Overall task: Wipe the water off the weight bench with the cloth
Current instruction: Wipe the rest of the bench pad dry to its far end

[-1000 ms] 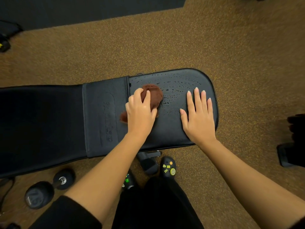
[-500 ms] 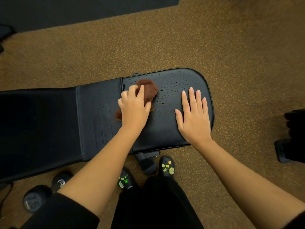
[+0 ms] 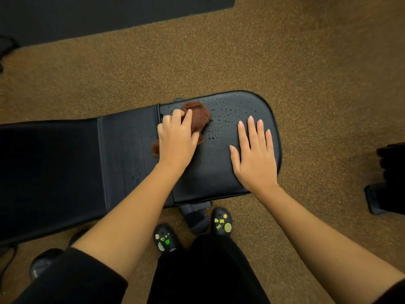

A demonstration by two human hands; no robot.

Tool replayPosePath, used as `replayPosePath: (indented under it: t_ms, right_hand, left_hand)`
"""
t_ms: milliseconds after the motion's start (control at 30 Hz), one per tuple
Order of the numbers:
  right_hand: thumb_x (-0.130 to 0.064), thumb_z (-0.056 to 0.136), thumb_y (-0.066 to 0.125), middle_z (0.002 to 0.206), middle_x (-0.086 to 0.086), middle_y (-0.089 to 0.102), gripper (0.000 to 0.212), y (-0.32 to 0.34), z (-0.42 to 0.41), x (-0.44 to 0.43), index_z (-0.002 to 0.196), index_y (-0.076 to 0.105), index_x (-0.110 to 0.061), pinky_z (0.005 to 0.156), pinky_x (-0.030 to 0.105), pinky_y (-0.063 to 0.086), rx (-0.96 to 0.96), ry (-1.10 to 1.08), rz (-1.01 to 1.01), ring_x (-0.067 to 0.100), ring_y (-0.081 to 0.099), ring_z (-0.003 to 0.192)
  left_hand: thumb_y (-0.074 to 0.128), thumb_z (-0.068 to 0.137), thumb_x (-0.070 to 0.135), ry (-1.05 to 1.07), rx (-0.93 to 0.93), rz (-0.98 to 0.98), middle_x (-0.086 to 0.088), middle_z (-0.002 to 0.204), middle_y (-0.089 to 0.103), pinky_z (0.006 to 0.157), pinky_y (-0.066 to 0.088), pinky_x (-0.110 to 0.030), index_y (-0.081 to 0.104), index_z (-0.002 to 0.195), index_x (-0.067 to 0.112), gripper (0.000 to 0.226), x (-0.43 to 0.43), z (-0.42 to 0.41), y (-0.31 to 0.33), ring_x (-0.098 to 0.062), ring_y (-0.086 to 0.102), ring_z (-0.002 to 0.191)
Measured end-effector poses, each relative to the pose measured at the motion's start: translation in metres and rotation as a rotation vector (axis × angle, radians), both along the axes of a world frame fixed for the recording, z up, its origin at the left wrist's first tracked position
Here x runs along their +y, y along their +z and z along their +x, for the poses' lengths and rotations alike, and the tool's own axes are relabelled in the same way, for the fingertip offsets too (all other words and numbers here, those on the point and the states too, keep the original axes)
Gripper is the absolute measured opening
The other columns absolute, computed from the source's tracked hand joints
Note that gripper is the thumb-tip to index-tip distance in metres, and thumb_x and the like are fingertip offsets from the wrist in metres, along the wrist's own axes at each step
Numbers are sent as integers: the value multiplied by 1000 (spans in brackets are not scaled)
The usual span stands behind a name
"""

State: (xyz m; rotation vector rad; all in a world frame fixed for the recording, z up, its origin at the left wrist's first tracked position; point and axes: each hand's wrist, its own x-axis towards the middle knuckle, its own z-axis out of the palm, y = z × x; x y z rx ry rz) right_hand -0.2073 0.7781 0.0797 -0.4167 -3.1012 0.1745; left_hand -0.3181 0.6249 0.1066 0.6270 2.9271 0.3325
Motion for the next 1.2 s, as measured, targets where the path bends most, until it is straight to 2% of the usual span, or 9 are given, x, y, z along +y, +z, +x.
replayPosePath:
  t_ms: [133,333,533,600,667,767,833,1000,1200]
  right_hand:
    - [-38,98,31,153,18,23,57,0,2,0,146,28,-7,116,44,10,-9,-3,-5,35,16,142]
    - [-38,98,31,152,18,23,57,1,-1,0,146,28,-7,116,44,10,-8,-7,-6,35,16,142]
    - [-38,98,31,152,18,24,57,0,-1,1,146,28,-7,116,44,10,-2,-7,-2,34,16,142]
    - [-38,98,31,152,18,24,57,0,0,1,145,29,-7,116,44,10,-1,-8,3,34,17,142]
    - [-38,98,31,153,18,24,57,1,1,0,146,28,-7,116,44,11,-4,-7,1,34,16,142]
    - [-38,98,31,152,18,24,57,2,0,0,146,28,-7,116,45,11,-4,-7,2,34,17,142]
    - [-38,98,30,153,18,23,57,2,0,1,146,27,-7,116,44,10,-6,-8,1,34,16,142]
    - [-38,98,30,153,17,22,57,2,1,0,146,26,-7,116,44,10,-9,-5,-8,34,15,143]
    - [-37,98,32,153,17,23,57,2,1,0,146,28,-7,116,44,11,1,-3,-5,34,16,142]
  left_hand:
    - [56,90,24,65,-69,32,-13,126,46,89,33,-40,41,138,8,53,3,4,5,-33,42,110]
    - [77,70,15,-6,-32,120,-19,104,59,72,47,-43,58,121,0,56,3,44,-2,-38,57,87]
    - [74,75,20,-10,-23,109,-21,108,56,68,46,-43,50,127,1,60,22,18,-6,-38,55,84]
    - [66,80,25,-21,-1,82,-20,114,52,72,45,-45,38,140,11,67,24,9,-5,-37,53,89]
    - [53,87,31,-111,15,83,-20,131,43,89,40,-51,28,145,26,64,21,6,-8,-38,46,111]
    - [37,94,43,-211,-83,179,-15,154,14,112,11,-53,26,146,33,54,16,7,-13,-37,10,141]
    - [33,95,44,-227,-136,211,-13,156,10,113,13,-52,29,145,30,52,16,11,-14,-37,6,143]
    - [43,95,25,-246,-49,159,-21,150,27,103,36,-51,40,141,19,47,3,16,-20,-44,26,136]
    - [43,98,23,-58,-36,133,-25,151,21,113,17,-52,34,144,20,47,-14,-27,-24,-45,20,137]
